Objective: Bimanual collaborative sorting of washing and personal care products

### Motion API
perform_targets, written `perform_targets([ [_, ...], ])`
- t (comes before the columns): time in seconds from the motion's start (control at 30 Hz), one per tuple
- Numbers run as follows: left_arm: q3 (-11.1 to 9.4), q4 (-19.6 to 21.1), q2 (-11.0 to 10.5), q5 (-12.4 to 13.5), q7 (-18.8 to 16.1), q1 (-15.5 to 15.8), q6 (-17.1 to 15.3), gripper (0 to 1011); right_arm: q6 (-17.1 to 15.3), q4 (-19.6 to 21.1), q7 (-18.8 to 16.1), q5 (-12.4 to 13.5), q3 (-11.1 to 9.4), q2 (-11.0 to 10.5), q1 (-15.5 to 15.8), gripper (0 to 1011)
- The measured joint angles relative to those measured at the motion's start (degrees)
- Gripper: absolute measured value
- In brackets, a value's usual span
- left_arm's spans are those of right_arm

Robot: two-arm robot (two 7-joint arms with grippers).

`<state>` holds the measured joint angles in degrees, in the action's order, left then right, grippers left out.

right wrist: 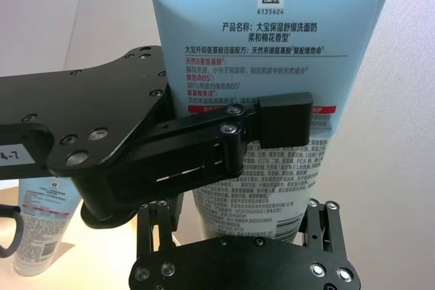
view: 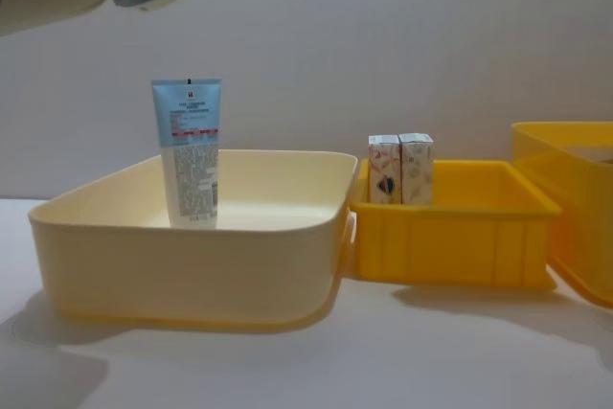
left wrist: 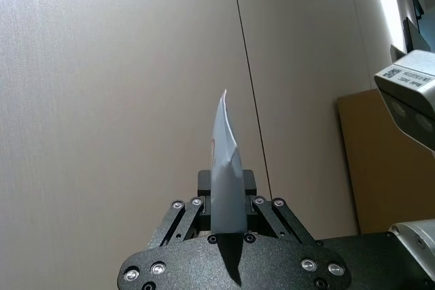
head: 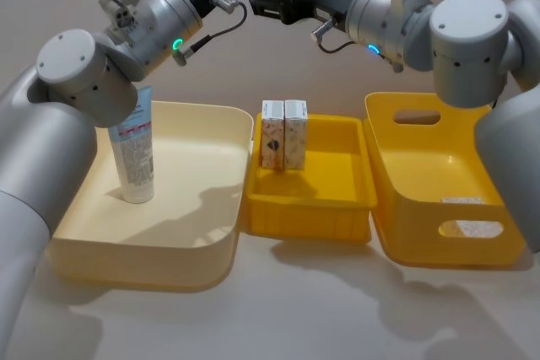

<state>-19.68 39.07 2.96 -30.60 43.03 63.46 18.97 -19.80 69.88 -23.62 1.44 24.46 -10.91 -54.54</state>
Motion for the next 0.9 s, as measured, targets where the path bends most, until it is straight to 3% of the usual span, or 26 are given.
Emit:
perform_targets([
  [0.33, -0.1, -0.3, 0.1, -0.2, 0.2, 0.2, 0.1, 245, 0.1, -0.8, 0.1, 0.1, 0.1, 0.4, -0.6, 687],
  [0.9, -0.2, -0.5, 0.2, -0.3, 0.3, 0.3, 0.2, 245, 0.2, -1.3, 0.2, 0.2, 0.1, 0.6, -1.0, 579],
])
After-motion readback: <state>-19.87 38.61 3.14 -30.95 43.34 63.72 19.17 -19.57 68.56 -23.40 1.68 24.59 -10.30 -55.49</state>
